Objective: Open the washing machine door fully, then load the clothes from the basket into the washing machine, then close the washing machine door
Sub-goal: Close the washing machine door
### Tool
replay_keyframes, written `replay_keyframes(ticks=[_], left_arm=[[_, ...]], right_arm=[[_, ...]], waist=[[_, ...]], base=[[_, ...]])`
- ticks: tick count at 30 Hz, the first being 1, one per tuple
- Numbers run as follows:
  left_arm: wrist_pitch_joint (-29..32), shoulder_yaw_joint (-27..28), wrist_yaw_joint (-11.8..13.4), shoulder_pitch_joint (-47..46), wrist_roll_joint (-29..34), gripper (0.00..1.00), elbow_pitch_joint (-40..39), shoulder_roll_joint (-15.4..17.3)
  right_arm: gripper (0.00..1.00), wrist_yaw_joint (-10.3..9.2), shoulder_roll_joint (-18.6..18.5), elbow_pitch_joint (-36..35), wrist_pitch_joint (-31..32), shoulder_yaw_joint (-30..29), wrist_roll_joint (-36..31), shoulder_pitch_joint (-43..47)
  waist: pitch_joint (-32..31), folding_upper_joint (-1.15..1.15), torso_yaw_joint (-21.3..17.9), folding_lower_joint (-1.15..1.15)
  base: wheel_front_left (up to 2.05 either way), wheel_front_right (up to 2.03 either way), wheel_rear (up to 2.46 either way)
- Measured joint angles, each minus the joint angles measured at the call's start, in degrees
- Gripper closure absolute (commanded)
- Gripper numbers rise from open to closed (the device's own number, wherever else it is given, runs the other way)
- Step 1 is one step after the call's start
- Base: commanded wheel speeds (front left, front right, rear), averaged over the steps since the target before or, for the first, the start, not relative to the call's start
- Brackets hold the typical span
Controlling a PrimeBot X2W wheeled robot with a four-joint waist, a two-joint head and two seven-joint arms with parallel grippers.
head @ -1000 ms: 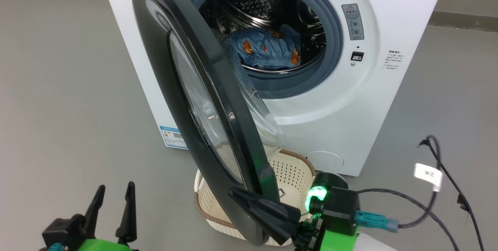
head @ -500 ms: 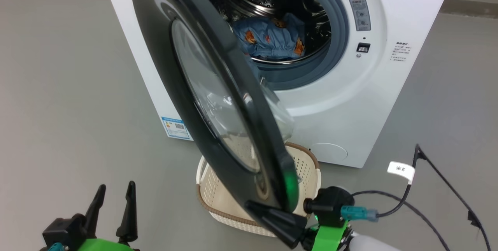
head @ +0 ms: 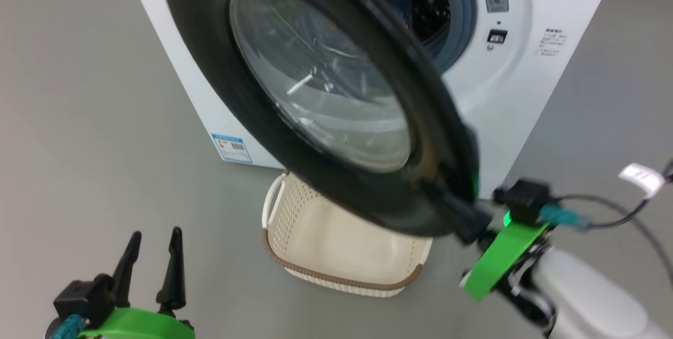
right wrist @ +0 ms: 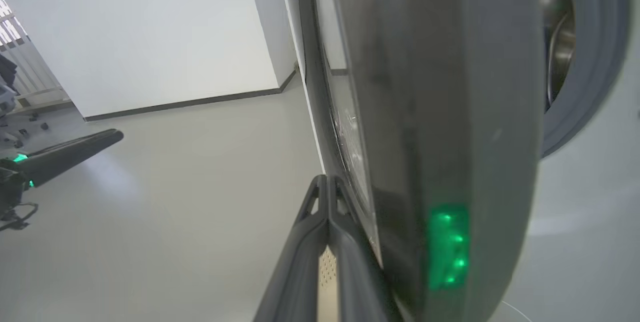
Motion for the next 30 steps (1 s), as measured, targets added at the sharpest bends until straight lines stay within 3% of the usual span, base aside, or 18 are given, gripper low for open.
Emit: replay_keyframes(ticks=[11, 30], left_arm=[[-0.2, -0.9, 0.0, -4.6, 0.9, 0.0, -1.2, 1.0], [-0.2, -1.1, 0.0, -8.5, 0.9, 0.0, -2.1, -0.7]], right_arm=[[1.0, 0.0, 0.3, 1.2, -0.1, -15.5, -3.9, -4.3], [1.0, 0.0, -6.0, 8.8, -0.1, -19.1, -4.9, -21.9]], waist=[[6.3, 0.0, -0.1, 0.0], [16.1, 0.0, 3.4, 0.0]], base=[[0.0, 0.0, 0.0], [0.0, 0.0, 0.0]])
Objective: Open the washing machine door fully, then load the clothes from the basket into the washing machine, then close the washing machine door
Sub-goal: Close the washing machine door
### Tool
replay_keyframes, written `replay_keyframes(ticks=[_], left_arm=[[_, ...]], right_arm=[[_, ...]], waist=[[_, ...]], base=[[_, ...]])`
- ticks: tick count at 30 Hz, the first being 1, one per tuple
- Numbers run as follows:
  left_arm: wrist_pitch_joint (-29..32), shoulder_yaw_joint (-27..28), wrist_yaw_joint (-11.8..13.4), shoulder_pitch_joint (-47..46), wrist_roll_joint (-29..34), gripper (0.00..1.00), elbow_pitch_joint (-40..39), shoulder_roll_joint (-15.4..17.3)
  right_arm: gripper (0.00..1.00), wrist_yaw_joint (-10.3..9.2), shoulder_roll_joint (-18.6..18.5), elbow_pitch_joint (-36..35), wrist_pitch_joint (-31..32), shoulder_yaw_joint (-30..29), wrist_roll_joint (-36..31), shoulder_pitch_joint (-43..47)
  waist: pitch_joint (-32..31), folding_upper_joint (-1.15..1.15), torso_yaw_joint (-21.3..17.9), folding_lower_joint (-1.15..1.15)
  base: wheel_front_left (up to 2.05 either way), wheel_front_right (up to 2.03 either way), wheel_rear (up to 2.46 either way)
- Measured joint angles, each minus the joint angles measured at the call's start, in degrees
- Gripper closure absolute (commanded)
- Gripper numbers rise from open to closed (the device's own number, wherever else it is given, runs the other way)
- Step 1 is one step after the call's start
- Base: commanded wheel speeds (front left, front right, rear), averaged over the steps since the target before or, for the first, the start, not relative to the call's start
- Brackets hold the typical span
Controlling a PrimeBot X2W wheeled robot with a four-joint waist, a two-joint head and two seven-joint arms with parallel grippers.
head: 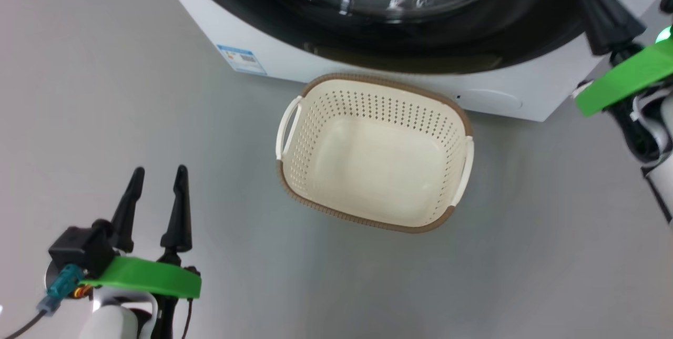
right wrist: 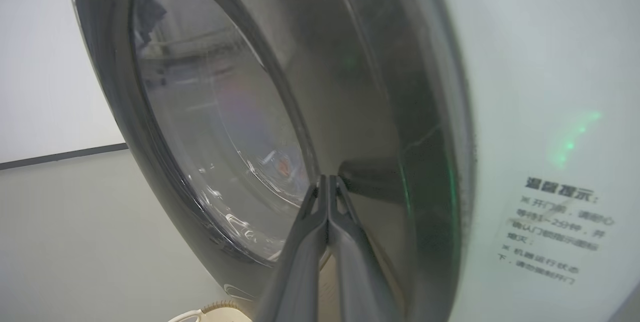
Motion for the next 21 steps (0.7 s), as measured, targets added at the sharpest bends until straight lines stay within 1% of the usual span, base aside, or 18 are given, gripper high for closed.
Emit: replay_keyframes(ticks=[6, 13, 19, 20, 21], left_arm=[[0.0, -0.1, 0.0, -1.2, 0.0, 0.0, -0.1, -0.6], [0.0, 0.0, 0.0, -1.3, 0.0, 0.0, 0.4, -0.9], [0.0, 0.0, 0.0, -1.3, 0.0, 0.0, 0.7, -0.9], [0.0, 0.0, 0.0, -1.3, 0.0, 0.0, 0.8, -0.9], [0.0, 0.0, 0.0, -1.3, 0.0, 0.0, 0.8, -0.8]], right_arm=[[1.0, 0.97, 0.1, 3.6, -0.2, 0.0, -0.9, -3.3], [1.0, 0.96, 0.7, 5.7, -0.3, -0.1, -2.0, -3.6], [1.0, 0.89, 1.4, 5.8, -0.3, -0.7, -2.0, -3.3], [0.96, 0.78, 1.5, 5.8, -0.3, -1.0, -2.1, -3.0], [0.84, 0.65, 1.6, 5.7, -0.3, -1.2, -2.1, -2.7]], waist=[[1.4, 0.0, 1.4, 0.0], [0.4, 0.0, 1.8, 0.0], [-1.1, 0.0, 1.2, 0.0], [-1.4, 0.0, 1.1, 0.0], [-1.7, 0.0, 0.9, 0.0]], base=[[0.0, 0.0, 0.0], [0.0, 0.0, 0.0], [0.0, 0.0, 0.0], [0.0, 0.0, 0.0], [0.0, 0.0, 0.0]])
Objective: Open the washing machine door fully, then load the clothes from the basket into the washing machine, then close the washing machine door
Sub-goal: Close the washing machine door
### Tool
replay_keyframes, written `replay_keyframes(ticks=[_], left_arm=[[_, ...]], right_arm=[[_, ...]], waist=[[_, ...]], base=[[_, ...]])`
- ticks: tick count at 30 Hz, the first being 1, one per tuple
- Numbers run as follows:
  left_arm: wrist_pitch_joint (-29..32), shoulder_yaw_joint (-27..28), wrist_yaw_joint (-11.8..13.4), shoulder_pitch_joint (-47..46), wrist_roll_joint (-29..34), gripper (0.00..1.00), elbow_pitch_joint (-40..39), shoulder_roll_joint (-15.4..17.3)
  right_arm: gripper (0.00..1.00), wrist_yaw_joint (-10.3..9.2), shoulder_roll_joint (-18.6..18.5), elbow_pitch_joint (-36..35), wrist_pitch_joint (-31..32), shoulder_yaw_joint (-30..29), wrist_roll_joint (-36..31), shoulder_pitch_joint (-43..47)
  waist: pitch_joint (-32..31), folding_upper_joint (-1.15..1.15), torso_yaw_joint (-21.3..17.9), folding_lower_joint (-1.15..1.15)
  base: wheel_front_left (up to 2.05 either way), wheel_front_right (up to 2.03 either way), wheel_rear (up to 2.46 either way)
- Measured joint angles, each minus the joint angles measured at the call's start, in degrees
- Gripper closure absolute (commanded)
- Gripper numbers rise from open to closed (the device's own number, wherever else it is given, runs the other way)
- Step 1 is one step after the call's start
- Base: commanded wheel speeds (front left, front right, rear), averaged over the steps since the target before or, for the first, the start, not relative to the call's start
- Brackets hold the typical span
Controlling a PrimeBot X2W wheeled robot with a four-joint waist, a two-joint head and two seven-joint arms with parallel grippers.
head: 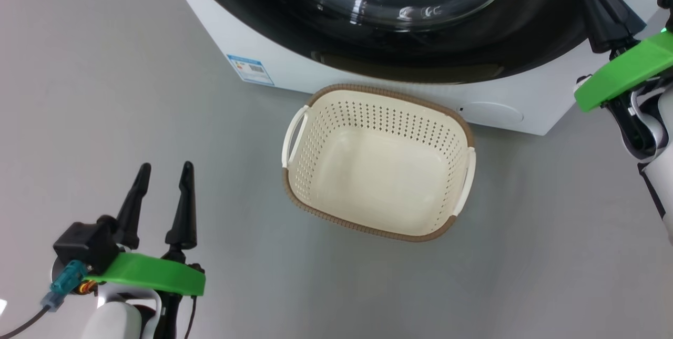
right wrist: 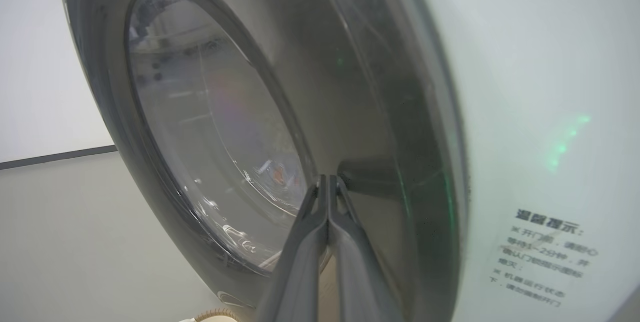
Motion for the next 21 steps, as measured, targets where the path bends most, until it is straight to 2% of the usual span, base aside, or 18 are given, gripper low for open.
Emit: replay_keyframes(ticks=[1, 3, 4, 5, 12, 21], left_arm=[[0.0, 0.0, 0.0, 0.0, 0.0, 0.0, 0.1, 0.0], [0.0, 0.0, 0.0, 0.0, 0.0, 0.0, 0.2, 0.2], [0.0, -0.1, 0.0, 0.0, 0.0, 0.0, 0.3, 0.3], [0.0, -0.1, 0.0, 0.1, 0.0, 0.0, 0.4, 0.5], [0.0, -0.5, 0.0, 1.4, -0.1, 0.0, 1.0, 1.2], [0.0, 0.1, 0.0, 3.7, -0.1, 0.0, 0.7, 1.9]], right_arm=[[0.84, -0.16, 0.0, -0.2, 0.0, -0.2, 0.0, 0.5], [0.53, -0.25, 0.0, -0.6, 0.0, -0.6, 0.1, 1.7], [0.16, -0.31, 0.0, -0.9, -0.1, -0.6, 0.1, 2.5], [0.0, -0.31, 0.1, -1.3, -0.2, -0.7, 0.2, 3.4], [0.0, -0.32, 2.7, -5.7, -0.2, -0.8, 3.3, 10.1], [0.0, -0.32, 4.9, -11.6, -0.2, -2.5, 3.7, 19.5]], waist=[[-0.4, 0.0, -0.2, 0.0], [-1.1, 0.0, -0.5, 0.0], [-1.6, 0.0, -0.7, 0.0], [-2.0, 0.0, -0.9, 0.0], [-5.4, 0.0, -2.8, 0.0], [-10.1, 0.0, -6.9, 0.0]], base=[[0.0, 0.0, 0.0], [0.0, 0.0, 0.0], [0.0, 0.0, 0.0], [0.0, 0.0, 0.0], [0.0, 0.0, 0.0], [0.0, 0.0, 0.0]])
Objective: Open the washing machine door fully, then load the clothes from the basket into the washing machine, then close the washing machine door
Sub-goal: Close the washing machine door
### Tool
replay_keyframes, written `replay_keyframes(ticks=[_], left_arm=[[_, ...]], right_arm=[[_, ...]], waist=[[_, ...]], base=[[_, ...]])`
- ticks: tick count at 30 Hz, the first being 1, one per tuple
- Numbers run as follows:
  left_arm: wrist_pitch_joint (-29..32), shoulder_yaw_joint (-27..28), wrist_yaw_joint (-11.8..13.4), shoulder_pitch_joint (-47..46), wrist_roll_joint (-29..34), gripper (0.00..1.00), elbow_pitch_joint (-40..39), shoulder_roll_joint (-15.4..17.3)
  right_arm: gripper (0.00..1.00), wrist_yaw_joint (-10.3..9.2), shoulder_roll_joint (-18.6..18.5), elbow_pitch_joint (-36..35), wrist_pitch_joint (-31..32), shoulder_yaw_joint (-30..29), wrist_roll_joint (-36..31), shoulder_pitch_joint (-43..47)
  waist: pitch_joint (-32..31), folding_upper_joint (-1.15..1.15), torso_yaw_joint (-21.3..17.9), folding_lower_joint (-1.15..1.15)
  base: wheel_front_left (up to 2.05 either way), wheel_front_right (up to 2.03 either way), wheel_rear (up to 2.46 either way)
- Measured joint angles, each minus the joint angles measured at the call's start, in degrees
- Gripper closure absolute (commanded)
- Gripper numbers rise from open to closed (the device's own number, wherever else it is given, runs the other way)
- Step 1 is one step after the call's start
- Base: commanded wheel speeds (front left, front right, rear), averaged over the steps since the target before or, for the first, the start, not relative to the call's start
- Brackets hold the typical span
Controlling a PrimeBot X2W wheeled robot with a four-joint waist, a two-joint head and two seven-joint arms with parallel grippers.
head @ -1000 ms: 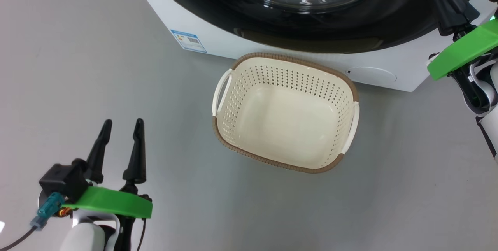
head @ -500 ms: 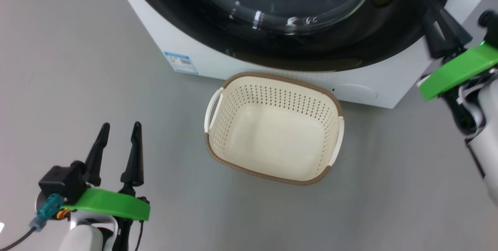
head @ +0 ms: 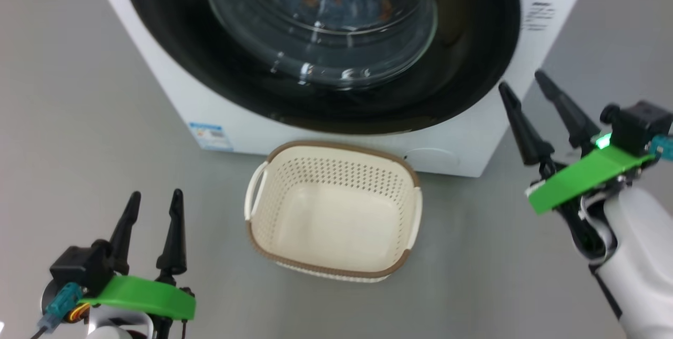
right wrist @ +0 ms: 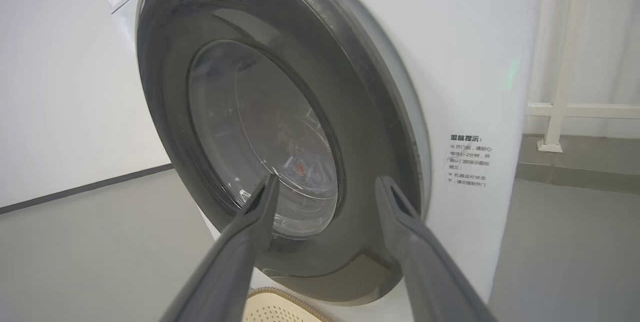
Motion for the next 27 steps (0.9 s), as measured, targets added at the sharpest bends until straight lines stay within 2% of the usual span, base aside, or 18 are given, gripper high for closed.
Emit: replay_keyframes(ticks=[18, 27], left_arm=[[0.0, 0.8, 0.0, 5.7, -0.1, 0.0, -1.7, -0.1], [0.0, -0.5, 0.0, 7.0, -2.1, 0.0, -2.8, 0.7]], right_arm=[[0.0, -0.2, 3.6, -6.2, 0.0, -4.0, -2.0, 14.2], [0.0, -0.2, 5.2, -7.6, 0.0, -7.7, -5.5, 18.3]], waist=[[-7.3, 0.0, -9.8, 0.0], [-8.9, 0.0, -12.5, 0.0]], base=[[0.0, 0.0, 0.0], [0.0, 0.0, 0.0]])
